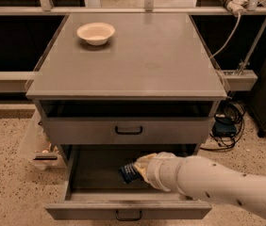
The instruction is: Pick rxbar blueberry from middle drawer and place on counter
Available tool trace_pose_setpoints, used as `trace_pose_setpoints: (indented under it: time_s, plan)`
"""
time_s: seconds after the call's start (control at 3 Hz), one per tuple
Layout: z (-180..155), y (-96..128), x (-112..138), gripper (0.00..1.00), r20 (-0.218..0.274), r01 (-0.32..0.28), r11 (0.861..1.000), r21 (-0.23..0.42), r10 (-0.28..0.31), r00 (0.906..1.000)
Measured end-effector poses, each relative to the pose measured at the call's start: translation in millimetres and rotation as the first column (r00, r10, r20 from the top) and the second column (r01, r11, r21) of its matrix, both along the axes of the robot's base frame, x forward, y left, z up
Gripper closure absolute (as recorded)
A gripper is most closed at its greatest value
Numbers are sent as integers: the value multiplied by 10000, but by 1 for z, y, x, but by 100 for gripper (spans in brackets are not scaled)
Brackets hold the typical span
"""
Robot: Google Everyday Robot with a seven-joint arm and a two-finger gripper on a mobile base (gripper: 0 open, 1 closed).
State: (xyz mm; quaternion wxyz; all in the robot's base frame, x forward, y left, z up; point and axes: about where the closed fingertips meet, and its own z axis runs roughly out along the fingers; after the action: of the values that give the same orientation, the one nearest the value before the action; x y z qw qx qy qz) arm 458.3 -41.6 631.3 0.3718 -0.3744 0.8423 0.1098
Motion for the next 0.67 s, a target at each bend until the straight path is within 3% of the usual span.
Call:
trace_pose_setpoints:
  time_s: [0.33, 0.67]
  plan:
    - [62, 46, 7, 100, 1066, -2013, 9793, 197, 1981, 9744]
    - [149, 66, 9, 100, 1985, -2749, 9535, 1234, 2477, 9483]
